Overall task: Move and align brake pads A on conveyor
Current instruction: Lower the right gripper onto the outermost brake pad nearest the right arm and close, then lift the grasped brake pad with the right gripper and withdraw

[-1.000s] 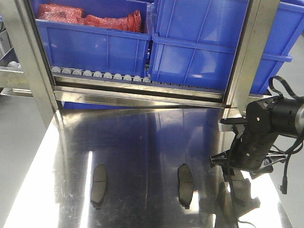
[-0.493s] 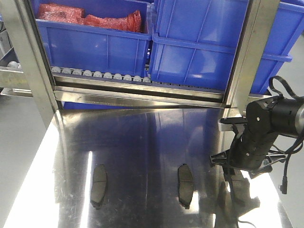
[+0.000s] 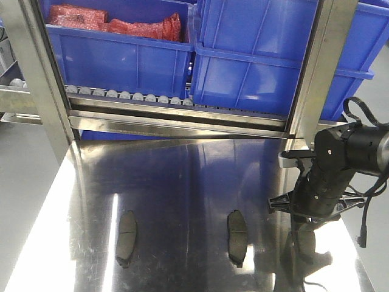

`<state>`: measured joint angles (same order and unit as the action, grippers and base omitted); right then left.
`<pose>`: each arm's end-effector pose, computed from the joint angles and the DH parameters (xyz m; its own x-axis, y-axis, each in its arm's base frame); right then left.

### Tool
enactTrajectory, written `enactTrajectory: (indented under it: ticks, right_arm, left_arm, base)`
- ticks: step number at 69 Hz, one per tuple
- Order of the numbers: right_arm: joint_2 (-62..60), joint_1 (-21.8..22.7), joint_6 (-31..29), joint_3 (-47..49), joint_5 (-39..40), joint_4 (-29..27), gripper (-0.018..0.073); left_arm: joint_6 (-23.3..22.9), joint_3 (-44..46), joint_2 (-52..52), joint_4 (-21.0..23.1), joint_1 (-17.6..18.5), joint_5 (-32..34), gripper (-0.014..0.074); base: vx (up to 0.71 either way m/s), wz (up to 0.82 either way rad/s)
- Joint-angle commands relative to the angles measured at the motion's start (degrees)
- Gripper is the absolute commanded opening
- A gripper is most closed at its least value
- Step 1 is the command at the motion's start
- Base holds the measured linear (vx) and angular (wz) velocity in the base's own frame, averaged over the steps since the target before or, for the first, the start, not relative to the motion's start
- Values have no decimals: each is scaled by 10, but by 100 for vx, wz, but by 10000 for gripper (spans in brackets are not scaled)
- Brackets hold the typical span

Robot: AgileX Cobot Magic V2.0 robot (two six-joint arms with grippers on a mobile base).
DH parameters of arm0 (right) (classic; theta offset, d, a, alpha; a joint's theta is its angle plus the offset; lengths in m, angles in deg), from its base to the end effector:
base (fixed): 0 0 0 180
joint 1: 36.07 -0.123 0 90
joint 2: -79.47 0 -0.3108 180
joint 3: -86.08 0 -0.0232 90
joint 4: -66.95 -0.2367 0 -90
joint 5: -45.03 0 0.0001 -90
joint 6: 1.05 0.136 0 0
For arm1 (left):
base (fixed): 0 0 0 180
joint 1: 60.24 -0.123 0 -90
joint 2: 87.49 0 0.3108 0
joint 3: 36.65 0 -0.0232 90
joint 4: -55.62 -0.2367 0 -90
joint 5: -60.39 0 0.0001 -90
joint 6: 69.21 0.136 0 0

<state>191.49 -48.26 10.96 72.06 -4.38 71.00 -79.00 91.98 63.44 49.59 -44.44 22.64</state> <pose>0.3265 0.0631 0.1553 -0.9949 -0.0486 -0.0882 -0.0452 0.9982 -0.0396 0.0771 -0.0127 0.2723 -0.4695 0.0422 -0.8819 0.1767 0.9831 -0.0471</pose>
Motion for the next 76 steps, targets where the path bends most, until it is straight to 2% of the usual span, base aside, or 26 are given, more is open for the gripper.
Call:
enactTrajectory:
  ticks: [1, 29, 76]
  right_arm:
    - [-21, 2, 1, 13, 4, 9, -12]
    - [-142, 1, -7, 13, 53, 9, -11]
    - [-434, 0, -64, 4, 62, 8, -11]
  left_arm:
    - [-1, 17, -4, -3, 0, 54, -6]
    - [-1, 17, -4, -3, 0, 54, -6]
    - [-1, 17, -4, -3, 0, 54, -6]
  base:
    - [0, 0]
    - [0, 0]
    - [0, 0]
